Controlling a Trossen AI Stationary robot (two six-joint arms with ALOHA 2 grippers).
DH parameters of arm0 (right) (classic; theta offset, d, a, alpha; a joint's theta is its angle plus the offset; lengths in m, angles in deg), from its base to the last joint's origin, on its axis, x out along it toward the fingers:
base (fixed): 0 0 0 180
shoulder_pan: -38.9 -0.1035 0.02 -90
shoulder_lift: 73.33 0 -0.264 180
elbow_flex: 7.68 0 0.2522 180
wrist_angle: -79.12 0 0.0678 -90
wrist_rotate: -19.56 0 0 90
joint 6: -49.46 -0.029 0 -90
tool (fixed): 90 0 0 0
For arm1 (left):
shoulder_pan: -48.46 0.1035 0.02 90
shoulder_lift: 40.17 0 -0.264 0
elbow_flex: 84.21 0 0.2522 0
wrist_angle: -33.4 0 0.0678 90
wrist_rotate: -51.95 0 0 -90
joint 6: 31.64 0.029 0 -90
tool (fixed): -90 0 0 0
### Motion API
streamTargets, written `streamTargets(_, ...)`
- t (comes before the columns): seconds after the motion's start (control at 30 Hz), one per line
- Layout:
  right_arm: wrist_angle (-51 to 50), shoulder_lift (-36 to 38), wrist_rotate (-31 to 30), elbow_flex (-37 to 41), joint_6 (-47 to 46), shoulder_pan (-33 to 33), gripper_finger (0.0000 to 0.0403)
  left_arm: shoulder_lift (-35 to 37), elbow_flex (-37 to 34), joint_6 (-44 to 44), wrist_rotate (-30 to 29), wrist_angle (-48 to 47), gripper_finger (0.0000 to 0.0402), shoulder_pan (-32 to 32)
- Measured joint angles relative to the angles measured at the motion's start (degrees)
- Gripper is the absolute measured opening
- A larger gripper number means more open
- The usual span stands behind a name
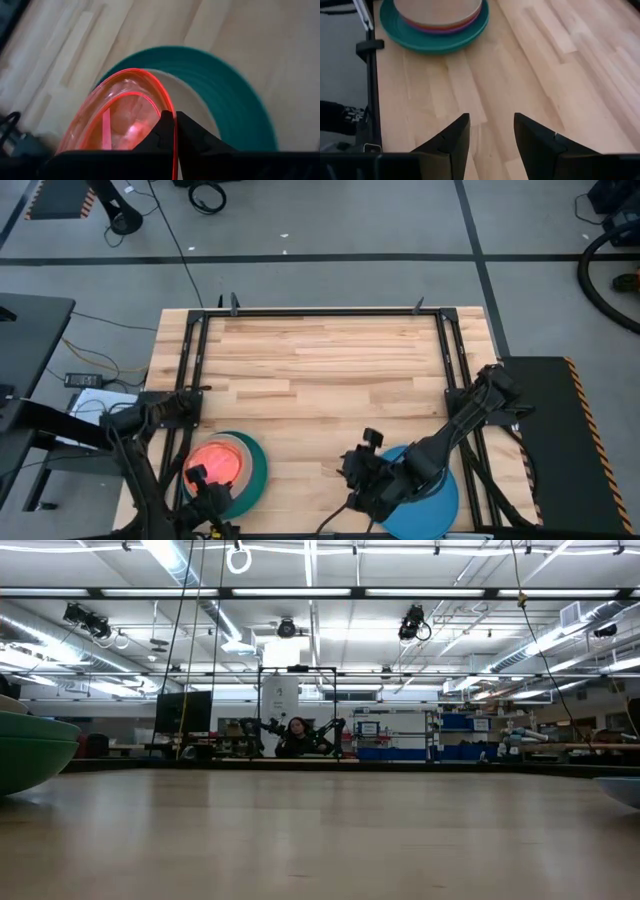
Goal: Stack plastic plates
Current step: Stack the stacked transparent plates on top of the gray plate, then stack the stacked plates on top of the blue plate
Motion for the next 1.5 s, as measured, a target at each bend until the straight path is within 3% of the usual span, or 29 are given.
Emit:
streamTargets(0.3,1.2,-4.6,4.7,0.0,0.1,-0.1,0.0162,-0.6,-7.0,-11.3,-0.9,0.1,0.0009,-1.2)
streamTargets(0.5,2.3,-5.0,6.0,0.0,0.0,-0.1,0.0162,-0.7,-11.7,-12.7,-1.4,6.9,0.0009,-0.9)
streamTargets(0.8,3.0,-5.1,6.2,0.0,0.0,-0.1,0.0162,-0.6,-12.6,-11.5,-2.2,10.9,0.0031,0.6)
streamTargets(1.1,3.4,-5.1,6.3,0.0,0.0,-0.1,0.0162,-0.6,-12.6,-3.3,-0.1,18.1,0.0104,3.1)
streamTargets(1.27,3.8,-5.1,8.3,0.0,0.0,-0.1,0.0162,1.4,-12.3,0.1,2.2,16.6,0.0153,4.1)
streamTargets(1.5,3.8,-5.1,8.9,0.0,0.3,-0.1,0.0162,6.4,-7.0,1.0,0.8,20.7,0.0171,4.8)
